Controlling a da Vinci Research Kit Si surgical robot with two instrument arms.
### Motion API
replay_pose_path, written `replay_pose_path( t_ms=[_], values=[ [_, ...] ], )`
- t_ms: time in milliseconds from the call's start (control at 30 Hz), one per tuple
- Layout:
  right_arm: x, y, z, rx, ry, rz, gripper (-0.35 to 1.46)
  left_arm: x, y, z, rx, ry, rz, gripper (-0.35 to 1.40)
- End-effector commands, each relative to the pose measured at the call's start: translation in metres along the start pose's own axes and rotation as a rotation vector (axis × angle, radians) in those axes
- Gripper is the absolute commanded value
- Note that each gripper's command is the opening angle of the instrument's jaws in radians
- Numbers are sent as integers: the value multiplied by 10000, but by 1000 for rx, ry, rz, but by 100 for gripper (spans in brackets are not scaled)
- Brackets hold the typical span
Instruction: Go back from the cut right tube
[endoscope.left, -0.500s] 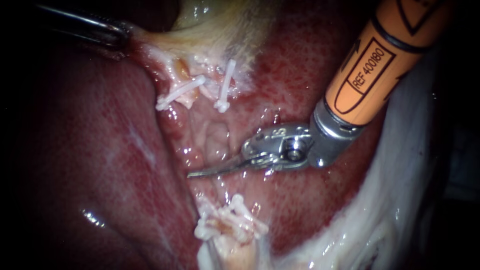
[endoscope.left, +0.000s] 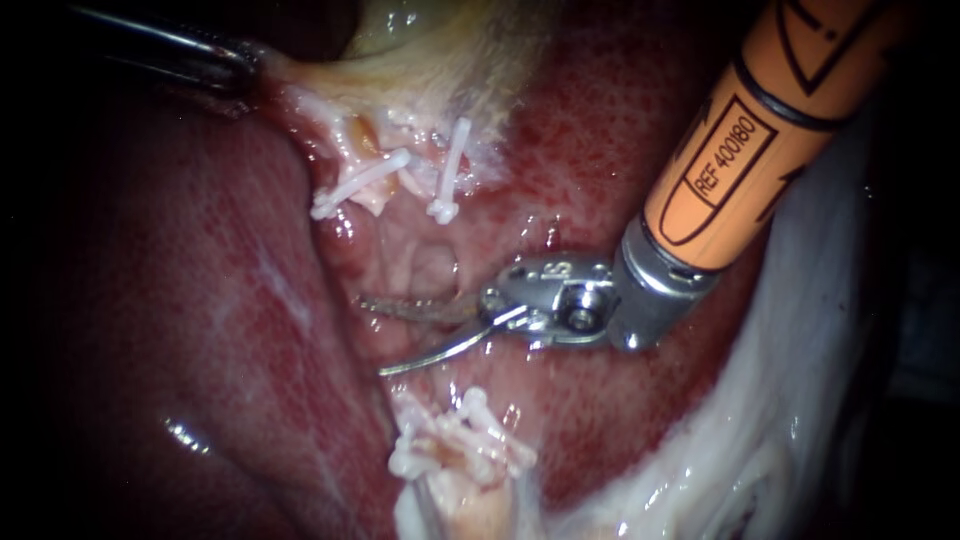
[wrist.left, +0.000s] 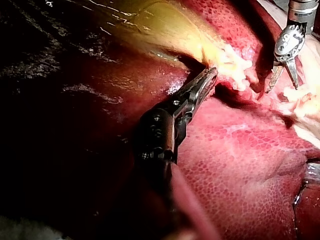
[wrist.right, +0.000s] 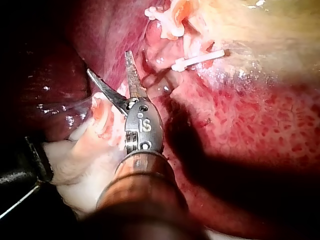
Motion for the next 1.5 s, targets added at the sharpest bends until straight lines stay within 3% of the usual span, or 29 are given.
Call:
replay_pose_path(
  t_ms=[33, 167, 300, 367, 467, 633, 867, 1000, 1200, 1400, 1500],
  values=[
    [0, -2, -4, -6, 0, -1, 143, 0, 0, 0, 0, 0, 0, -35],
    [-3, -12, -19, -80, 12, 5, 145, 0, 0, 0, 0, -1, -6, -35],
    [-7, -28, -43, -198, 7, -102, 145, 0, 0, 0, 0, -1, -6, -35],
    [-9, -36, -58, -240, -16, -156, 145, 0, 0, 0, 0, -1, -6, -35],
    [-8, -46, -81, -307, -99, -232, 145, 0, -1, 0, 0, -1, -6, -35],
    [-1, -56, -122, -400, -244, -281, 145, 0, -1, 1, 0, 0, -6, -35],
    [6, -63, -159, -494, -357, -285, 145, 0, -1, 1, 0, 0, -6, -35],
    [6, -64, -164, -523, -404, -287, 145, 1, -1, 2, 0, 0, -6, -35],
    [6, -65, -165, -529, -417, -296, 145, 0, 0, 9, 6, 0, -6, -35],
    [5, -66, -169, -527, -420, -295, 145, -10, 1, 36, 5, -2, -1, -35],
    [5, -66, -169, -526, -423, -295, 145, -14, 1, 54, 0, -20, 3, -35]
  ],
)
